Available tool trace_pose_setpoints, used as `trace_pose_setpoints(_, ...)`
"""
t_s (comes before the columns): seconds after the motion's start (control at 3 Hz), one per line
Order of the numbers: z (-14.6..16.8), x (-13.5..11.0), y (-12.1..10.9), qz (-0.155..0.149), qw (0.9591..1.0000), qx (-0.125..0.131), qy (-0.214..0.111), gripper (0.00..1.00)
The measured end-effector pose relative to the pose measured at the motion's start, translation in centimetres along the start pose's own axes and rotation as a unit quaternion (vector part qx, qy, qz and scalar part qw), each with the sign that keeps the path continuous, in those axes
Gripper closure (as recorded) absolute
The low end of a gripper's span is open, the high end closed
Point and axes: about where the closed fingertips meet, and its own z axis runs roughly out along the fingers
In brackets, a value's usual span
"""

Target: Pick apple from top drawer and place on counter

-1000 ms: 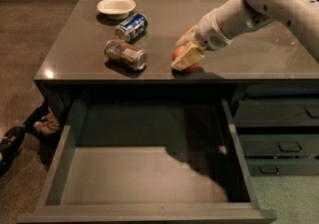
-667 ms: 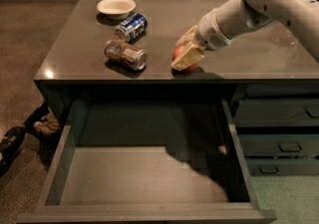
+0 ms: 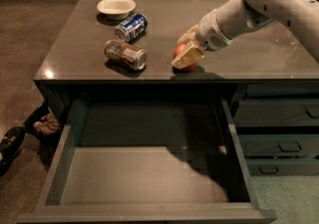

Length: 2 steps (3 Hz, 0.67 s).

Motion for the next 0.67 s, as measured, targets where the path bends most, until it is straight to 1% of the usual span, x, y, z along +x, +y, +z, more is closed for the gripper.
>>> trace_pose_setpoints(0.33, 0.0, 0.0, 0.0, 0.0, 1.0, 0.0, 0.0, 0.05)
trace_pose_setpoints(0.67, 0.01, 0.0, 0.0, 0.0, 1.0, 0.0, 0.0, 0.0)
